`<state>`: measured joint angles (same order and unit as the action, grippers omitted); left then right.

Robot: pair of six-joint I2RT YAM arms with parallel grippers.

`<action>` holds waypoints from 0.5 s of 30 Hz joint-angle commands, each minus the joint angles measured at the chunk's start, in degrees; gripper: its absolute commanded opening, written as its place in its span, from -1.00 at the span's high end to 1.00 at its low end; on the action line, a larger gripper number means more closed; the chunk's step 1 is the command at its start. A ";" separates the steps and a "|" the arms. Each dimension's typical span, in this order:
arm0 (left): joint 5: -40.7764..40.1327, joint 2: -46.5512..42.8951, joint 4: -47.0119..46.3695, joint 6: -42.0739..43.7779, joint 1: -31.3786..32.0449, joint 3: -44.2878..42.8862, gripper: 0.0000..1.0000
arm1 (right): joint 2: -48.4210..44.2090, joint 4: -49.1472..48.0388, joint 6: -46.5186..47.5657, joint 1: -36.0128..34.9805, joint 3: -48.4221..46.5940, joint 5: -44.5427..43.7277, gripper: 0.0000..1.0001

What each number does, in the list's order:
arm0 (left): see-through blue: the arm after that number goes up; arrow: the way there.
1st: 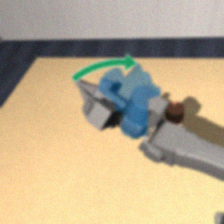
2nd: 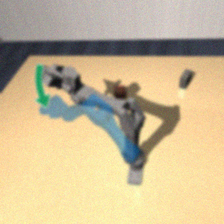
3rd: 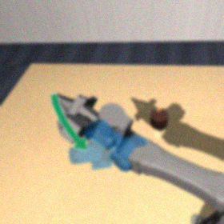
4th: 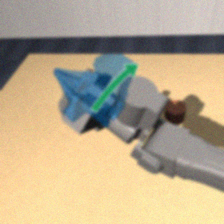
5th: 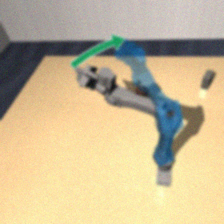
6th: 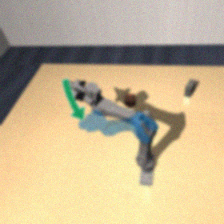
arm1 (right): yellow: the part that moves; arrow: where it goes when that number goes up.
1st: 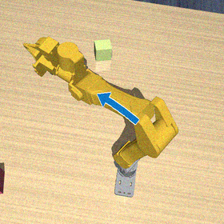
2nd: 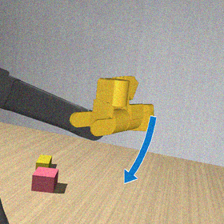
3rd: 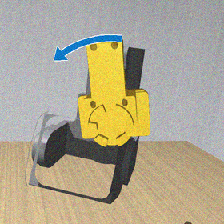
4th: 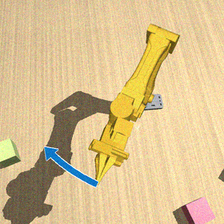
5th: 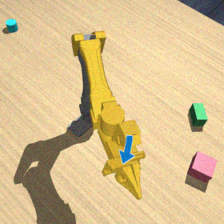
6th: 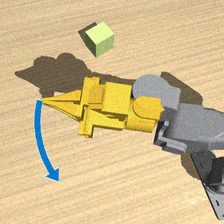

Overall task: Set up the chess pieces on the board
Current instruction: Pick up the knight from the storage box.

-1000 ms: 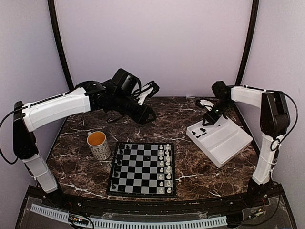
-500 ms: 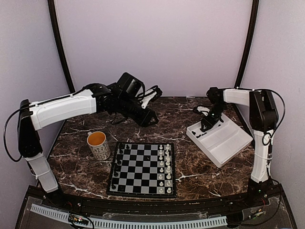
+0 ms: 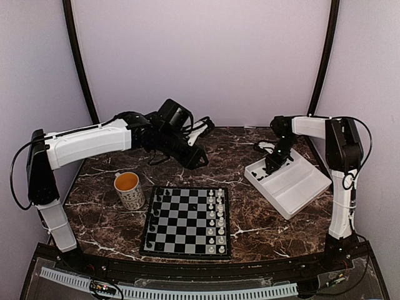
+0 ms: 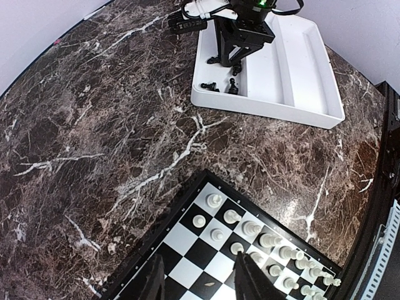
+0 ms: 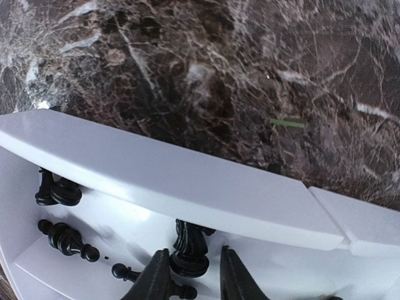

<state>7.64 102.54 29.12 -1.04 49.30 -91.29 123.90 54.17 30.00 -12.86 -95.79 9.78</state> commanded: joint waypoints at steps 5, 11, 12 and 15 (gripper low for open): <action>0.61 -0.29 -1.76 -0.46 0.07 -0.66 0.18 | -0.89 1.21 0.33 -0.10 -0.39 0.95 0.66; 1.45 1.36 -5.04 -6.30 0.04 -2.16 0.18 | -9.07 -0.44 0.04 -0.06 2.32 1.42 0.70; 2.02 1.83 -5.48 -7.98 0.02 -2.46 0.18 | -10.91 -0.66 -0.01 -0.06 2.82 1.98 0.70; 2.35 2.51 -8.48 -12.50 -0.03 -3.65 0.17 | -17.31 -2.99 0.12 -0.35 5.77 4.25 0.71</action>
<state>8.58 104.53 25.32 -6.76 49.30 -92.12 116.36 53.98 30.28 -12.86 -92.31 10.83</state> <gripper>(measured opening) 0.413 0.163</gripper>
